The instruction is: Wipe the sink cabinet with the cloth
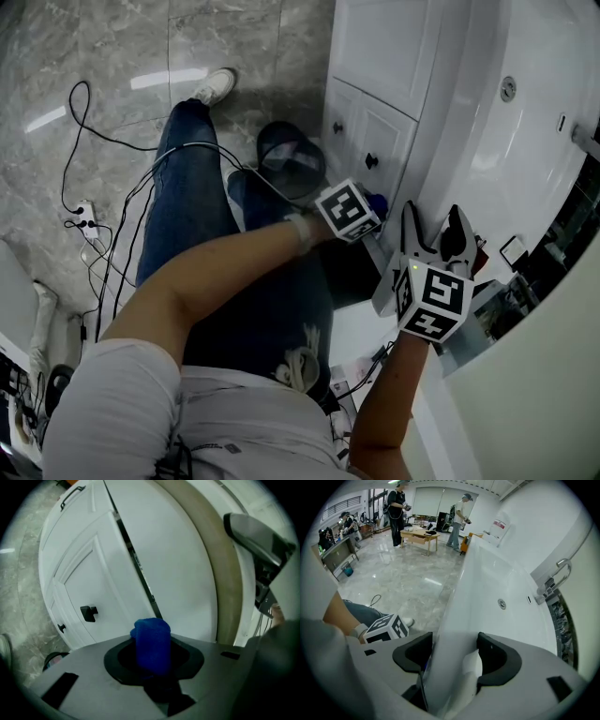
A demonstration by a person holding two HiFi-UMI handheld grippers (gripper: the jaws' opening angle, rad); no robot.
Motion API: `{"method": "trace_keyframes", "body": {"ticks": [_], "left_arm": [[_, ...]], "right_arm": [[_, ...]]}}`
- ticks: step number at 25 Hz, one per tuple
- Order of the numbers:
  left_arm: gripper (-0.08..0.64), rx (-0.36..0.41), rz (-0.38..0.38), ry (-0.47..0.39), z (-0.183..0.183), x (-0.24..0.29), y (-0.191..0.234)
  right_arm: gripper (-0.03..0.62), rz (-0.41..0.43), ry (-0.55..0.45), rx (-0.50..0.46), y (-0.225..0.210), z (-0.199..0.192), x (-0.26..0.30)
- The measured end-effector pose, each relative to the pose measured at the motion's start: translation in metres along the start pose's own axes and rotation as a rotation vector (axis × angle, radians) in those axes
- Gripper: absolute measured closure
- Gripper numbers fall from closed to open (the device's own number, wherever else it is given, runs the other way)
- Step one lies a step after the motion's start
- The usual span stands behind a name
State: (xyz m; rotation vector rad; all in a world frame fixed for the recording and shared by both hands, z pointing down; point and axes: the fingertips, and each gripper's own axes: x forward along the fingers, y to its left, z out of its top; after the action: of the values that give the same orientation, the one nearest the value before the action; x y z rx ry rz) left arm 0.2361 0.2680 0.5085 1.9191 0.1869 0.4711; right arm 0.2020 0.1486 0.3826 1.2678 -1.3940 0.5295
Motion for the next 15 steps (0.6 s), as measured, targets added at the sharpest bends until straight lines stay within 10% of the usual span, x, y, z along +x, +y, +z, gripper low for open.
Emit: {"method": "trace_keyframes", "body": {"ticks": [15], "left_arm": [[0.451, -0.023, -0.003, -0.086, 0.017, -0.012, 0.010]], "right_arm": [[0.324, 0.006, 0.021, 0.008, 0.000, -0.001, 0.000]]}}
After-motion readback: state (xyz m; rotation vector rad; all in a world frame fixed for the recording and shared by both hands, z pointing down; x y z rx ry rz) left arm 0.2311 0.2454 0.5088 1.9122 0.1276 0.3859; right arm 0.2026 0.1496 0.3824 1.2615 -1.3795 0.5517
